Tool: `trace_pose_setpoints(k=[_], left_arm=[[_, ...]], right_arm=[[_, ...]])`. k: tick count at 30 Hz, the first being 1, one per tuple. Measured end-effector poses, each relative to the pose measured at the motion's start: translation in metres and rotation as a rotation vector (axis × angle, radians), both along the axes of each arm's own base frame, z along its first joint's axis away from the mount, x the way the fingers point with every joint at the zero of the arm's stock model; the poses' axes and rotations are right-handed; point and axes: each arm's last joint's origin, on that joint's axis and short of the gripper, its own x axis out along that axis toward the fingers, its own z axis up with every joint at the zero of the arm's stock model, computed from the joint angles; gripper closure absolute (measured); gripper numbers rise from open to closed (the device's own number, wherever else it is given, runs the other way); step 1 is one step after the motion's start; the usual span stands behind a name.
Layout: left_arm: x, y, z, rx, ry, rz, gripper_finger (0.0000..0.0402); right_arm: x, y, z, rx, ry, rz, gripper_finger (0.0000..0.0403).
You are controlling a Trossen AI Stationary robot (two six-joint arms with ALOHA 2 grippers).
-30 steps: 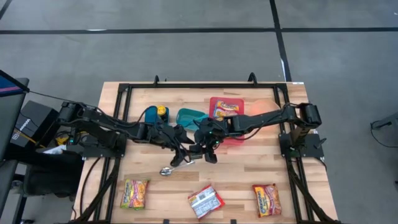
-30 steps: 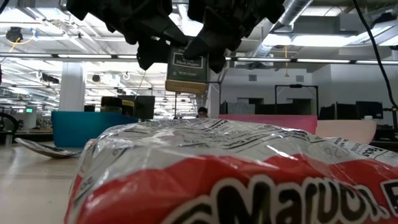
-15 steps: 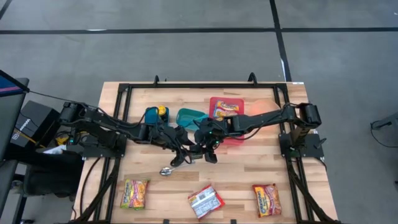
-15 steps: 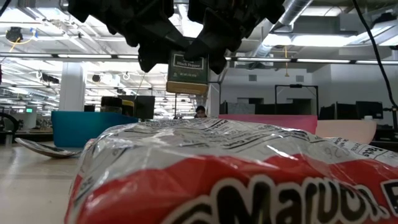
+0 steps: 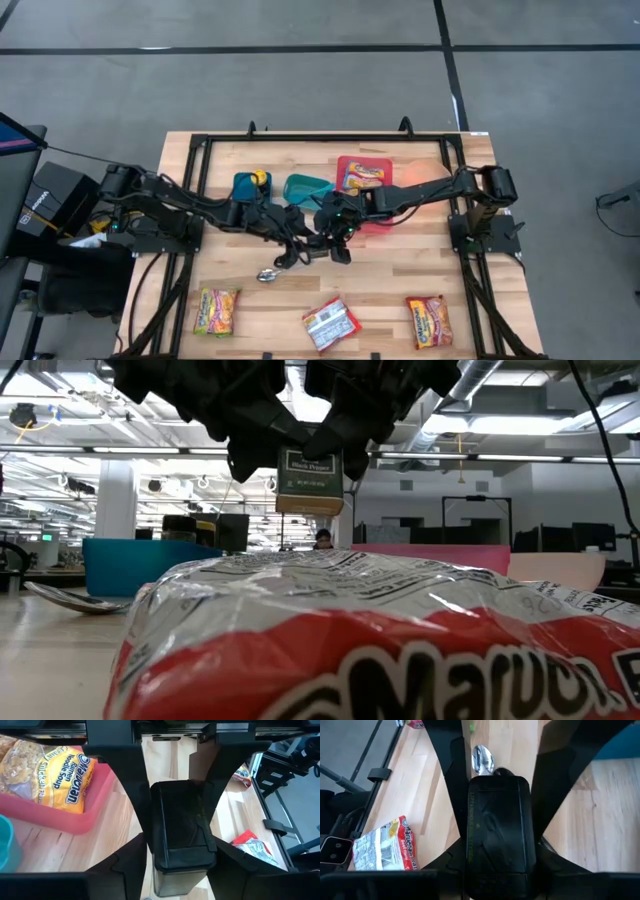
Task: Pick & Place Food Item
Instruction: Put the black seasoning can into the blue bin
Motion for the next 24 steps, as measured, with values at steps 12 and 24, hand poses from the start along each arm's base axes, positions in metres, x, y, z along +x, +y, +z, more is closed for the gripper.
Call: trace_pose_setpoints(k=[12,24], left_arm=[[0.0012,0.0028,0.0001,-0.006,-0.01,0.003,0.0225],[0.0013,0.0033,0.0003,-0.001,-0.012,0.012,0.0277]], right_arm=[[0.0,-0.0002,0.0,-0.006,-0.002,0.002,0.0291],[-0.0003,-0.0007,-0.0004,-0.003,0.005,-0.005,0.0292]])
